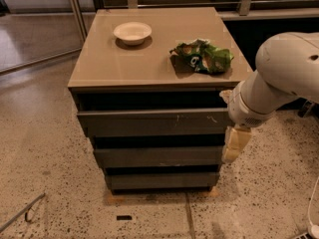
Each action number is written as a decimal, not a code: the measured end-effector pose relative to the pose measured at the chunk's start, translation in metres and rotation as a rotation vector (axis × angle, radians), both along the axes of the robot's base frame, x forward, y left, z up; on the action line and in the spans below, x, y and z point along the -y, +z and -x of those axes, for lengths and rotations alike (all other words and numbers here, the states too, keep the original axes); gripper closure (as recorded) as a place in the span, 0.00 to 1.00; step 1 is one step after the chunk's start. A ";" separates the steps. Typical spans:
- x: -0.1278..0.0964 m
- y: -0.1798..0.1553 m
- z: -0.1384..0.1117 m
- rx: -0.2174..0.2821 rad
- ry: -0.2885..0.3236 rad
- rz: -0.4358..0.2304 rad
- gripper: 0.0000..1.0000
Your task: Open top drawer
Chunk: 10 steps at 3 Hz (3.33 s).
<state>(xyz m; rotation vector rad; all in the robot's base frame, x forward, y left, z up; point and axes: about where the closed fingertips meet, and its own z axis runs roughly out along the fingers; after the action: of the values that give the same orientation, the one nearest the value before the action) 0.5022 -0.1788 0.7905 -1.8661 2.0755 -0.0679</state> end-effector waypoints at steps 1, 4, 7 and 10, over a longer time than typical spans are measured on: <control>-0.003 -0.021 -0.007 0.034 0.036 -0.013 0.00; -0.004 -0.092 -0.056 0.102 0.091 -0.033 0.00; 0.007 -0.128 -0.120 0.114 0.084 -0.009 0.00; -0.016 -0.158 -0.140 0.062 0.126 -0.025 0.00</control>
Offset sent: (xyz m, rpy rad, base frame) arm 0.0368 0.0133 -0.0801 0.0592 -0.0898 0.0937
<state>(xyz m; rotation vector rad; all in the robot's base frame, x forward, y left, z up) 0.6418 -0.1629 0.6327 -1.9500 1.9050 -0.0668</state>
